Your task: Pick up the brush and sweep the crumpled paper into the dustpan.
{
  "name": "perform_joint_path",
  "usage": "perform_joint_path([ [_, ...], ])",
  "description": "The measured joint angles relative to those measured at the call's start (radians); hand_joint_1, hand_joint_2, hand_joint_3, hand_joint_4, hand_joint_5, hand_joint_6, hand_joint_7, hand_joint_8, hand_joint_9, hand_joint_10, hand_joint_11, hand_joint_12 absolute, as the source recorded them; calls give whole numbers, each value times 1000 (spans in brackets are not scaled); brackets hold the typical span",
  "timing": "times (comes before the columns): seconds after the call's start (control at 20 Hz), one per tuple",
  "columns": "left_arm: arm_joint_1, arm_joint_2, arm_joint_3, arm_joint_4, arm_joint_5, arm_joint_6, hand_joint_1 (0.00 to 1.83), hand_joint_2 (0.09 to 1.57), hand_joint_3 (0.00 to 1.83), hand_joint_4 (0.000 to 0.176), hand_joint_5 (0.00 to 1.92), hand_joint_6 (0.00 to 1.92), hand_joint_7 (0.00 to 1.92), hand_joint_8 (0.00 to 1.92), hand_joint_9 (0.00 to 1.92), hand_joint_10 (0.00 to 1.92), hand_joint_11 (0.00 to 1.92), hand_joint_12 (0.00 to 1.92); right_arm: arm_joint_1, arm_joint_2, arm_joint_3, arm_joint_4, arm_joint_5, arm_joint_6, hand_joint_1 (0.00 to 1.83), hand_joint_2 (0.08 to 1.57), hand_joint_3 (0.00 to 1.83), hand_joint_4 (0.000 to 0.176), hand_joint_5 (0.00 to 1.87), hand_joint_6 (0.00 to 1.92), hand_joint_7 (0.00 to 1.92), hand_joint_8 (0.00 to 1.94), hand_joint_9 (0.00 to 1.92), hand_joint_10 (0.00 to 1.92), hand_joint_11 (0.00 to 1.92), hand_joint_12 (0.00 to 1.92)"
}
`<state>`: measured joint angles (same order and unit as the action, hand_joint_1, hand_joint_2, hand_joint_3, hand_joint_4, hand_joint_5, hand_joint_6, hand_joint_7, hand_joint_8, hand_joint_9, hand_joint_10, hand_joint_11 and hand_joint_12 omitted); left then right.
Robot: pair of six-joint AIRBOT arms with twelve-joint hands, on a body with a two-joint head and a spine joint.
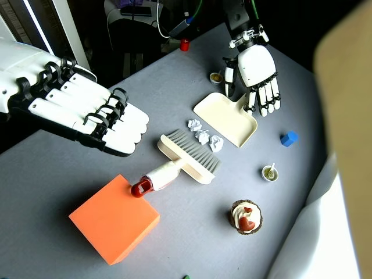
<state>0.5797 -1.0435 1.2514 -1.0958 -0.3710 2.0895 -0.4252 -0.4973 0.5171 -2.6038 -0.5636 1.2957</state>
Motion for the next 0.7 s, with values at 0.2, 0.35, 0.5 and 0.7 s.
perform_joint_path([
  [0.2,0,-2,0,-5,-6,-1,959,1023,0,93,623,10,277,1,209,0,112,117,0,0,0,0,-3,0,0,975,4,0,174,8,168,9,151,9,140,9],
  [0.35,0,-3,-5,-5,-14,-3,988,1036,2,70,669,22,269,3,199,3,90,109,-2,-2,0,0,-6,-1,0,981,5,0,176,6,173,8,153,7,138,8],
  [0.5,0,-3,-6,-5,-15,-4,1022,1080,3,18,858,18,269,1,206,2,113,123,-2,-2,-2,0,-7,-1,0,972,0,0,135,0,133,0,113,0,95,0],
  [0.7,3,-4,-6,-4,-15,-11,1057,1129,0,51,962,958,295,4,204,3,110,142,-3,-2,-2,0,-7,-1,0,976,2,0,134,2,139,5,125,7,115,11],
])
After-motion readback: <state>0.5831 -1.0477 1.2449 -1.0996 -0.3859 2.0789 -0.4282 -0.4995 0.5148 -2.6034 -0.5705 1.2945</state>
